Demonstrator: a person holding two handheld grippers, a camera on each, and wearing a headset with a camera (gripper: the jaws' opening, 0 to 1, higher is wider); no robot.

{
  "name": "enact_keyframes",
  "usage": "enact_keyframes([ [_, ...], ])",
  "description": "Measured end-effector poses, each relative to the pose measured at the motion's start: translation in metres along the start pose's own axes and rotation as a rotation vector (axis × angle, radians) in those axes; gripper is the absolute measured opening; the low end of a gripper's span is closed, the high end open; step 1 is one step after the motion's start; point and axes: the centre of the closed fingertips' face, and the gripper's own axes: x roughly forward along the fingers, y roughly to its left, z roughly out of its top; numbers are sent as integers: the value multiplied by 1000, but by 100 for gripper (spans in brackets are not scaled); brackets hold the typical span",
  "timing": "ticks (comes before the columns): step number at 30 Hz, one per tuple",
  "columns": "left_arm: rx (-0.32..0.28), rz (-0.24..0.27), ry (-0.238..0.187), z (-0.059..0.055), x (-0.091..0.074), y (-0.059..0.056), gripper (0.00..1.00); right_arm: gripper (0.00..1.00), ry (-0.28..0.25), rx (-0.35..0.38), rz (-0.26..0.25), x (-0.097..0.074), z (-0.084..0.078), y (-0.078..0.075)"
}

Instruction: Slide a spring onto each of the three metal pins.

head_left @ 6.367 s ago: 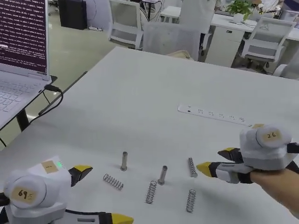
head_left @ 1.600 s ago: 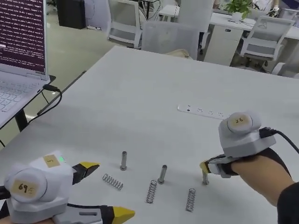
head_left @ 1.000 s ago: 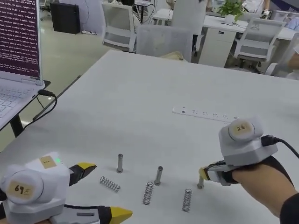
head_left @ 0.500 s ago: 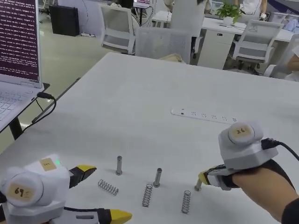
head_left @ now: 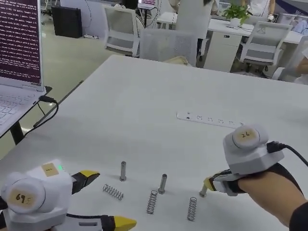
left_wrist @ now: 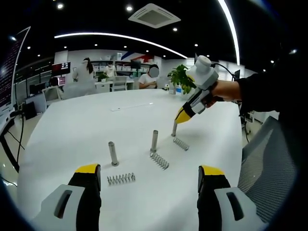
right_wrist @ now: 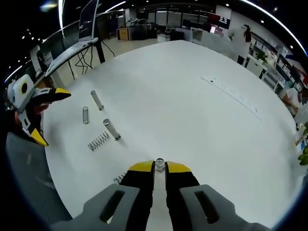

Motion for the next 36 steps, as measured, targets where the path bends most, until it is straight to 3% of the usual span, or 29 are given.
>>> enact_keyframes([
  [13,1,-1,1,-1,0,0,80,7,-11,-30,4,0,2,2],
  [36,3,-5,6,-2,1,-1,80,23,-58,-59,3,-5,11,7],
])
